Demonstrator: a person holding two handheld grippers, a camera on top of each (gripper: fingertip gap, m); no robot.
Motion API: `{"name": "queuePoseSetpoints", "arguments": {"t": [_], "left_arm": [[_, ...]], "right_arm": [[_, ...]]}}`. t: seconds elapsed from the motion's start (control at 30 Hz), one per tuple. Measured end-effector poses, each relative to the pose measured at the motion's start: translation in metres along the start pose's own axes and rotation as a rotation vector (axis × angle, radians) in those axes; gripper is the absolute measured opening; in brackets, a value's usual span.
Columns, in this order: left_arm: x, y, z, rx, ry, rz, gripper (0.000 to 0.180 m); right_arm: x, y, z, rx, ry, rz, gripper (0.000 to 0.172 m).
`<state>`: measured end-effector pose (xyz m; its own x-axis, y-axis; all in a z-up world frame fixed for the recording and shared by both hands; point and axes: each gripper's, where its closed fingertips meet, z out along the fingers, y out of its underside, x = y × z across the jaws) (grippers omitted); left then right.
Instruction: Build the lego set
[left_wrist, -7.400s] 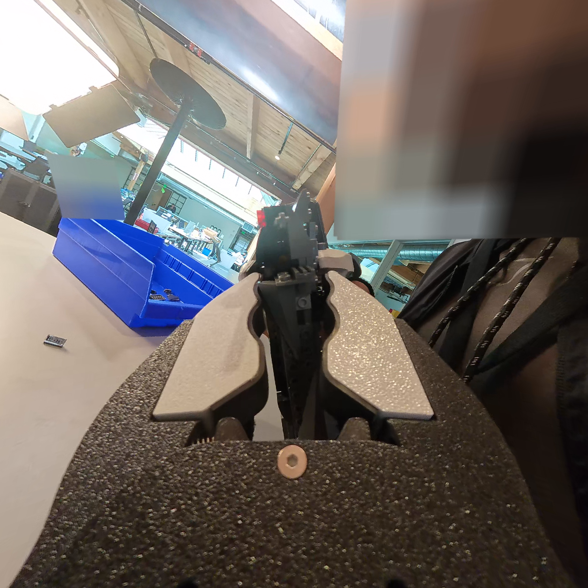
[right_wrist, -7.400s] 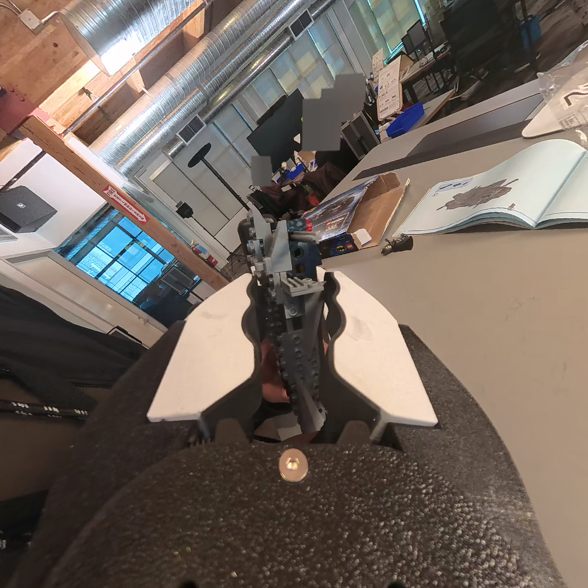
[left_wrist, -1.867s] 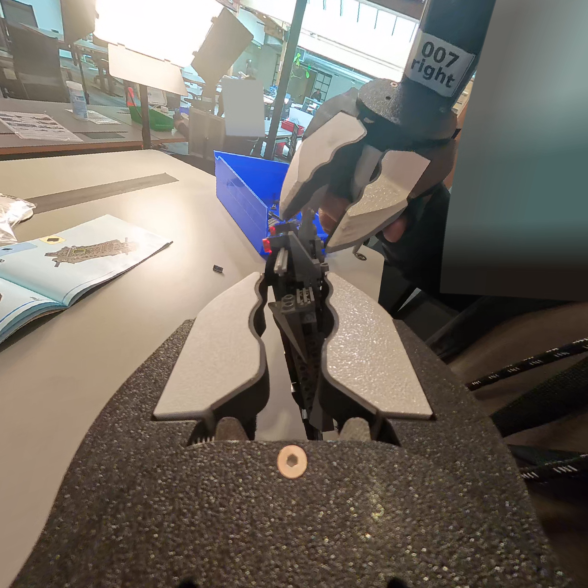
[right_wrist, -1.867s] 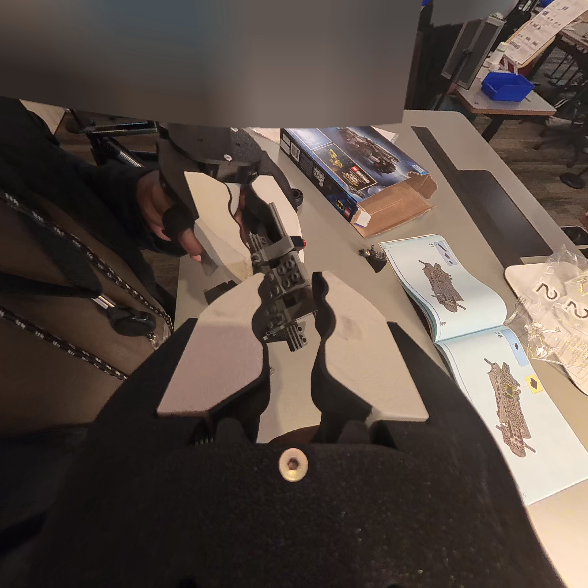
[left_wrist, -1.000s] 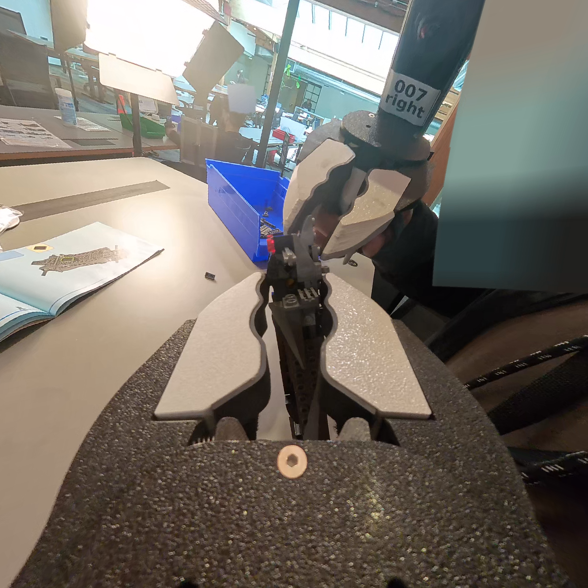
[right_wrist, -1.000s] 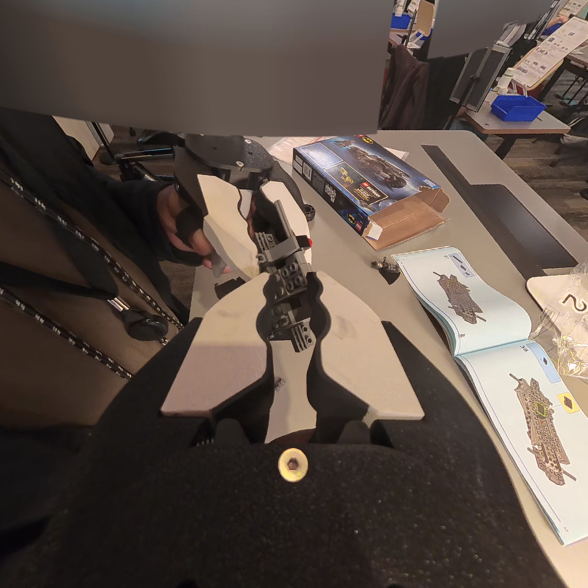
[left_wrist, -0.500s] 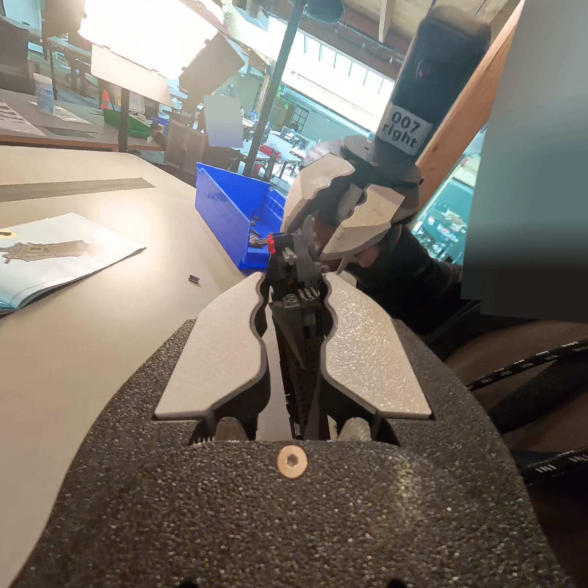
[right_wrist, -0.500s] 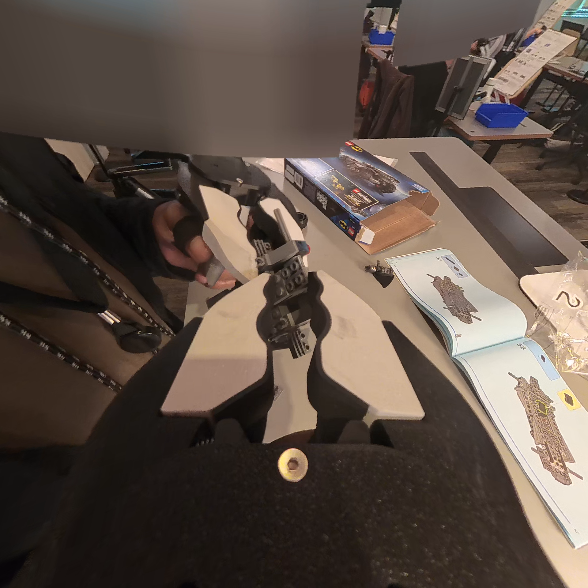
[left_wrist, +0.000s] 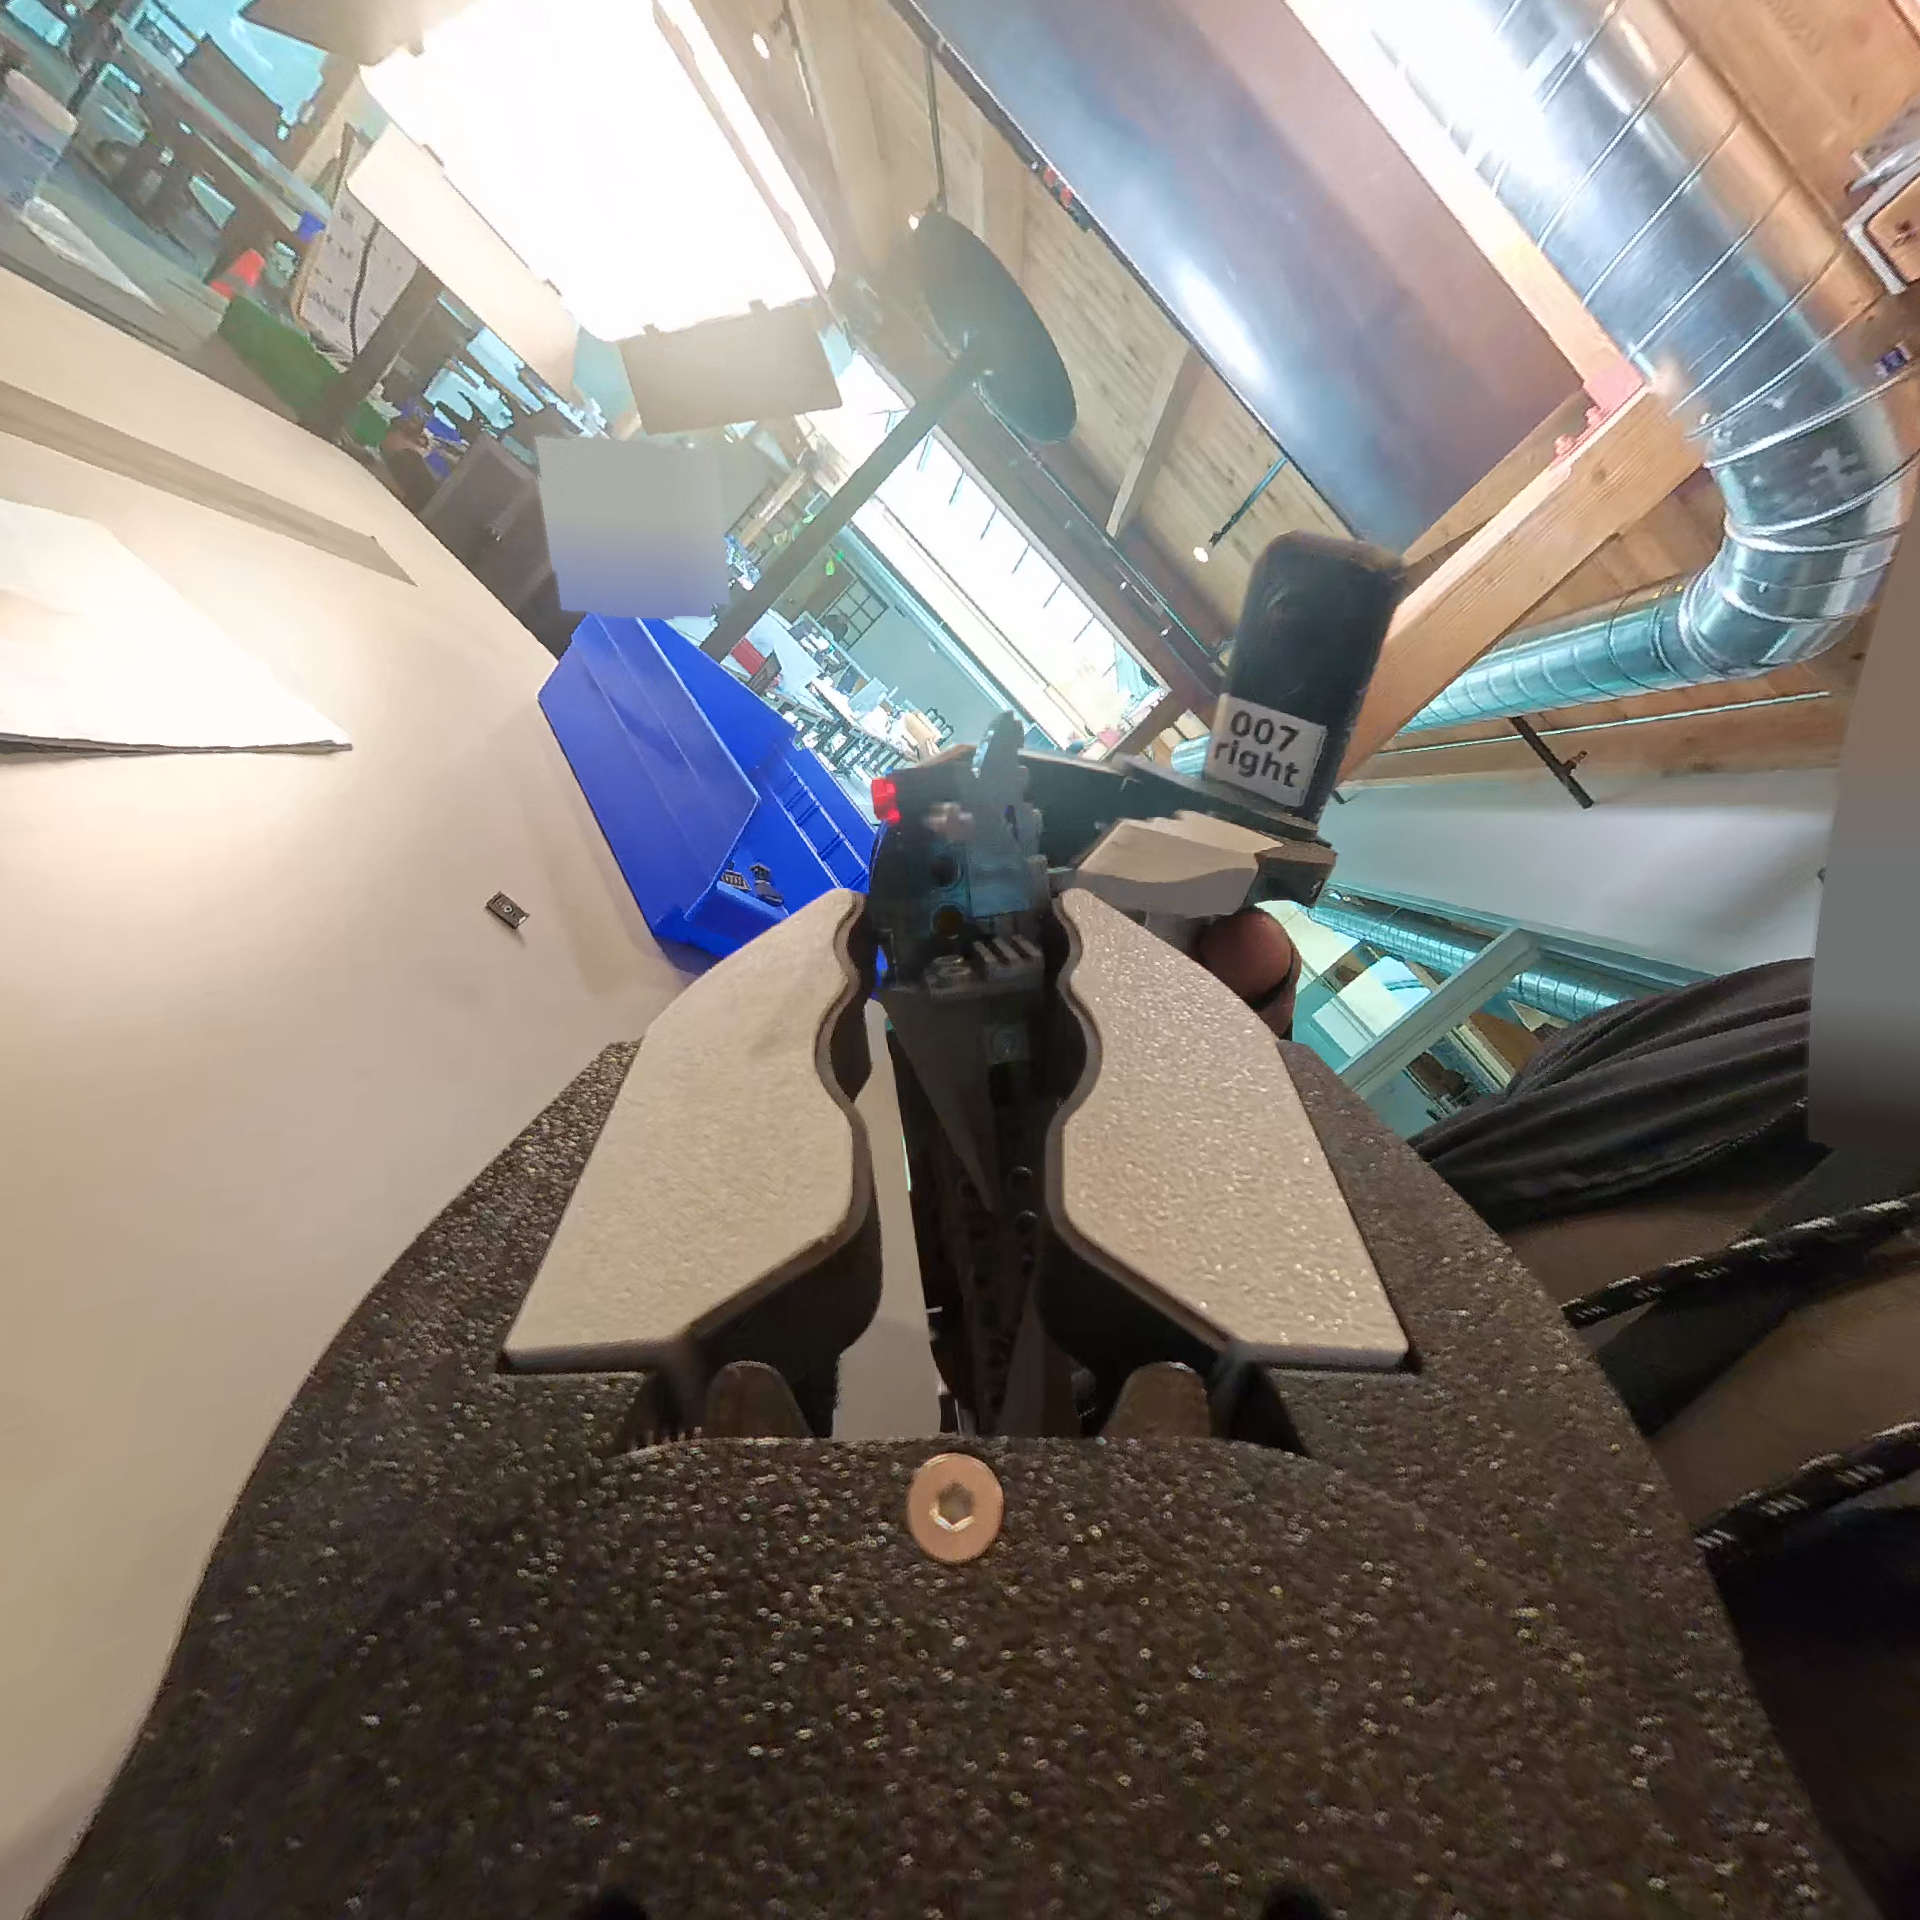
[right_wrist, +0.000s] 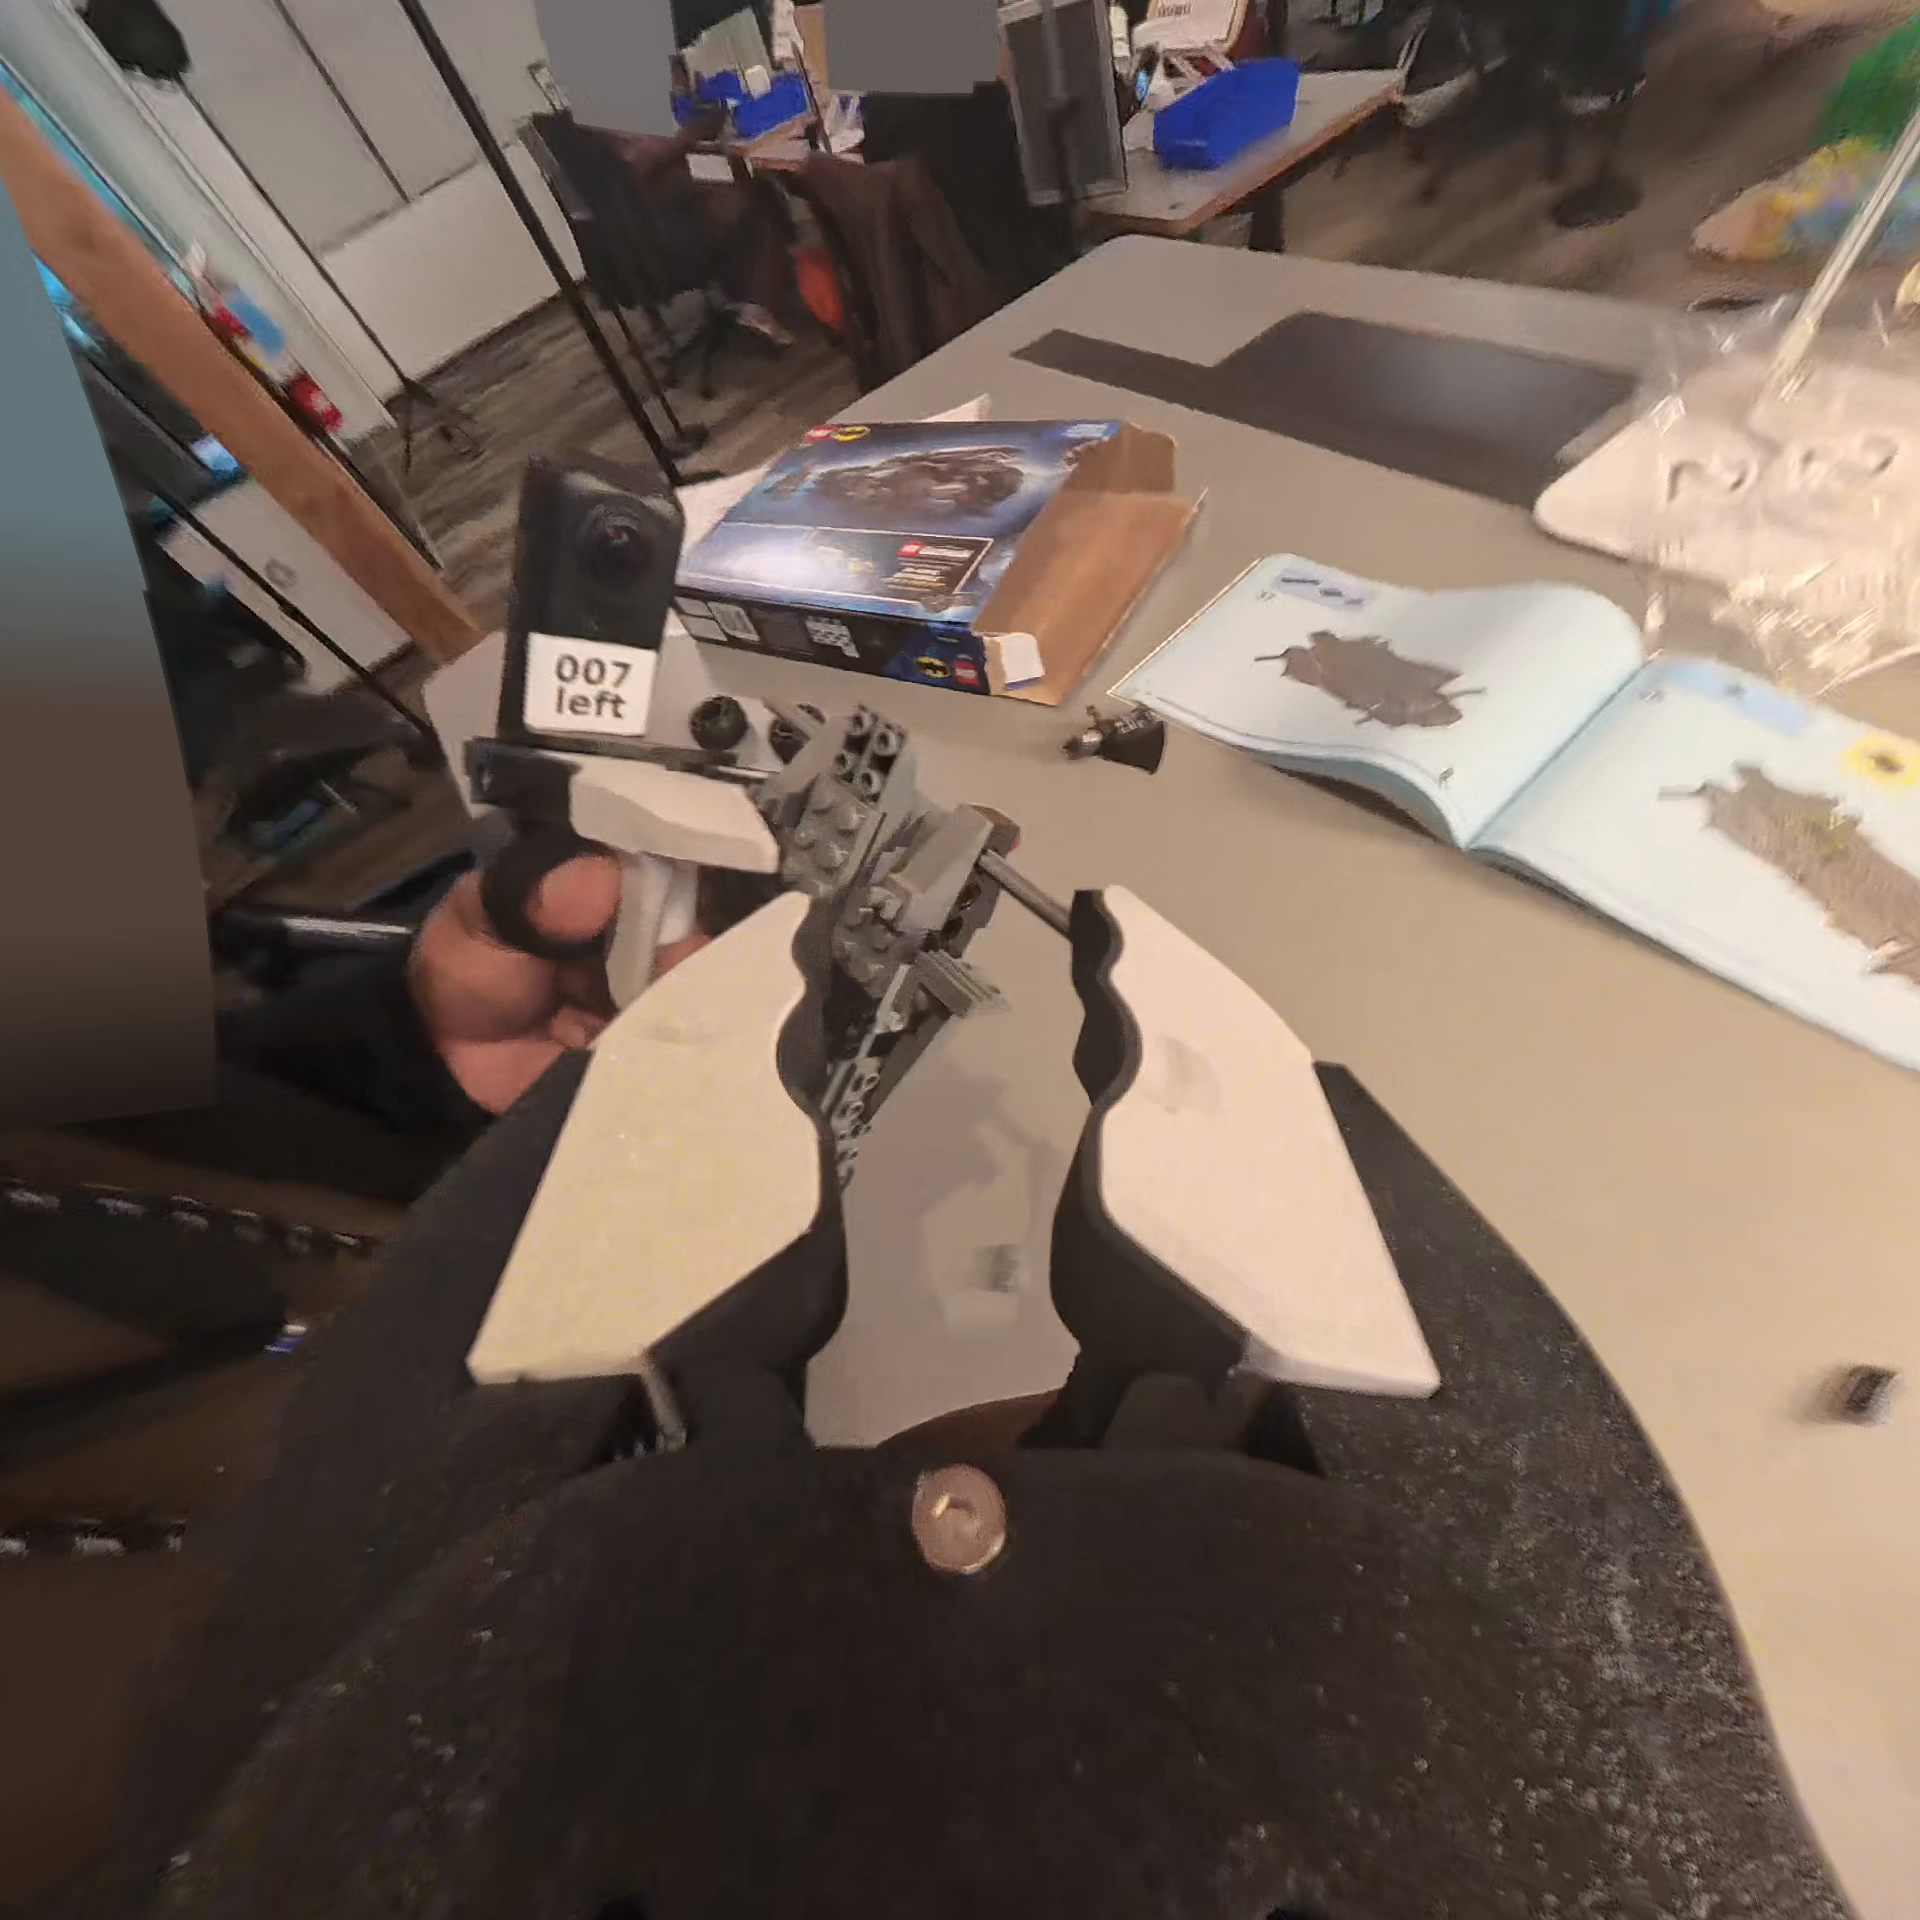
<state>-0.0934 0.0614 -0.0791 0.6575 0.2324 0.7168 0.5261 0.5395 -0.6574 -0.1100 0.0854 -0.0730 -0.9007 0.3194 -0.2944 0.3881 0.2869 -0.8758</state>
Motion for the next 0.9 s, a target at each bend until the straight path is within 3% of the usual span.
{"name": "queuePoseSetpoints", "arguments": {"t": [0.1,0.43,0.9], "left_arm": [[0.003,0.003,0.000,0.018,0.029,0.011,0.031],[0.006,0.004,0.002,0.067,0.105,0.013,0.031],[0.029,0.006,0.004,0.113,0.302,0.092,0.031]], "right_arm": [[-0.004,0.005,0.005,0.020,-0.048,0.134,0.053],[0.004,0.020,-0.004,0.071,0.008,0.289,0.053],[-0.023,0.006,-0.003,0.179,-0.131,0.282,0.048]]}}
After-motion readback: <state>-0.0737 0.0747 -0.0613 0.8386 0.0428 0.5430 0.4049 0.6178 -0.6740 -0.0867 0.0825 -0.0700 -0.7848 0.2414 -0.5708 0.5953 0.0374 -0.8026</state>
